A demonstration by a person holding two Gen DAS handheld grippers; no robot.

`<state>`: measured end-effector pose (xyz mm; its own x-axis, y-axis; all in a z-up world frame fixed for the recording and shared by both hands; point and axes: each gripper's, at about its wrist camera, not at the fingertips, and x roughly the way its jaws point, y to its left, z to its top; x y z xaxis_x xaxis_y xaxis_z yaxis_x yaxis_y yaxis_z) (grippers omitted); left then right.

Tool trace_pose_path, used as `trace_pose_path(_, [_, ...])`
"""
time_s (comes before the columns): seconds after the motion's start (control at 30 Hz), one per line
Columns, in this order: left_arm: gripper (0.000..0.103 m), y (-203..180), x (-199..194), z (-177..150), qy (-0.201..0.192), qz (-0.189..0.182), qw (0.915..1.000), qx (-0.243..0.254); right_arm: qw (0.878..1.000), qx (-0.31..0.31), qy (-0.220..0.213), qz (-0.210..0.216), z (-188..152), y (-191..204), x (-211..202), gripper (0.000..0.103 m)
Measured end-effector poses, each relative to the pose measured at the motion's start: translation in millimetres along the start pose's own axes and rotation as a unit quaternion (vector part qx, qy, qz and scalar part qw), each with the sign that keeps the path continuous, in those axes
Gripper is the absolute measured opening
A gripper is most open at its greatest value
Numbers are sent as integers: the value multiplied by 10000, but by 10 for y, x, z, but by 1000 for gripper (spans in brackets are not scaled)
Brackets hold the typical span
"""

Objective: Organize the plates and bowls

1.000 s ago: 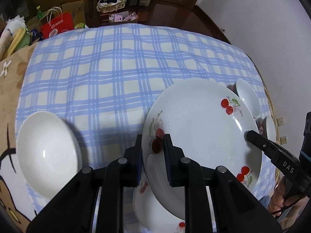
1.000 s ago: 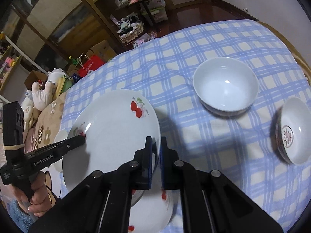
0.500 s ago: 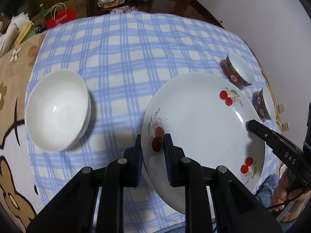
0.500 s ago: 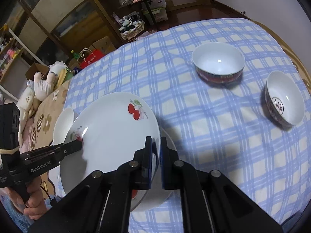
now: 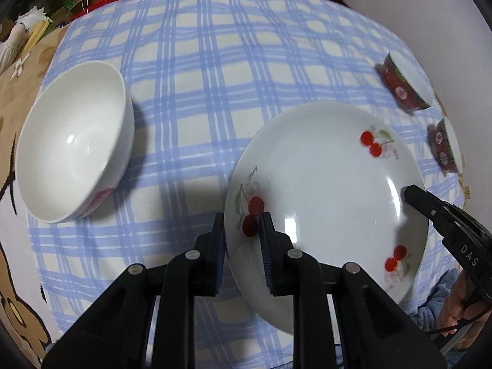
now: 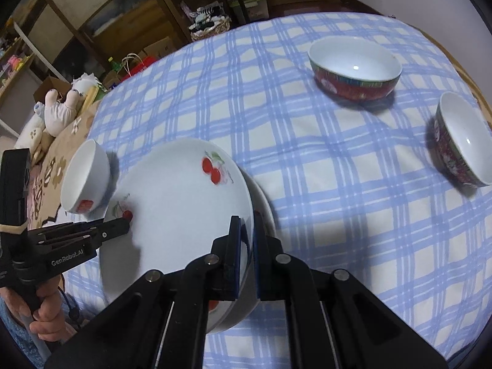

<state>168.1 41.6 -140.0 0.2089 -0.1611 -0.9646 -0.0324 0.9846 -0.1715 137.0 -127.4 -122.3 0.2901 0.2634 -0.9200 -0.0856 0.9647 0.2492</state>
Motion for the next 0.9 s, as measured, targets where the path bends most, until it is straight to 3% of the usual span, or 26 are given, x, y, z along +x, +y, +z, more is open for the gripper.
trace_pose_path(0.2, [21,-115,92,-25,-74,382,9989,275,9999,134,-25,72,-20,-85,59,8])
trace_pose_path(0.5, [20,-116,67,-29,-117,339,9990,270,9989,-215,-90,-407,-42,58,40,10])
trace_pose_path(0.9, [21,-149,71,-26,-120,347,9989,305,9978,-281,-111,-589,-81,51,59,10])
